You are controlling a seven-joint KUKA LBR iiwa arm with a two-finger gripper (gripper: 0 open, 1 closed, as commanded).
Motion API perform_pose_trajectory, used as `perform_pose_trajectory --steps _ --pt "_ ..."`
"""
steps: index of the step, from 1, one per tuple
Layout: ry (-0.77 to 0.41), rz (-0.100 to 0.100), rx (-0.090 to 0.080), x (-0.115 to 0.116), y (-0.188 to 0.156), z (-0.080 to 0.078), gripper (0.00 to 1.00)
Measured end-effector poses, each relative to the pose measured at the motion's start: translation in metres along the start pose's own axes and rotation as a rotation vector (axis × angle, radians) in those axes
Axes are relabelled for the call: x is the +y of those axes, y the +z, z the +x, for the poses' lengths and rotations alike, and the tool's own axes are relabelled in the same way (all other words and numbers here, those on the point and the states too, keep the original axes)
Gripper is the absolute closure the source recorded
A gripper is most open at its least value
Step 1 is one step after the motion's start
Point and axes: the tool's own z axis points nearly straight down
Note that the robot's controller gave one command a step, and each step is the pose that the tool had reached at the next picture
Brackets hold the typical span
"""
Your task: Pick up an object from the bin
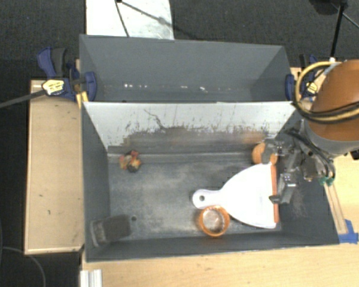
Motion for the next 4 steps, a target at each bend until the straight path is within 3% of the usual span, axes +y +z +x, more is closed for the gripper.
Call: perform_pose_trajectory --steps 1,2,3,4 --pt "-0.125 0.002 -0.009 0.002 0.023 -0.009 0.00" --pt "-0.442 -0.002 0.003 0.008 0.056 -0.016 0.00" --pt "-0.600 0.000 -0.002 0.010 0.069 -0.029 0.00" --pt "-0.422 -0.001 0.000 0.016 0.088 -0.042 0.00"
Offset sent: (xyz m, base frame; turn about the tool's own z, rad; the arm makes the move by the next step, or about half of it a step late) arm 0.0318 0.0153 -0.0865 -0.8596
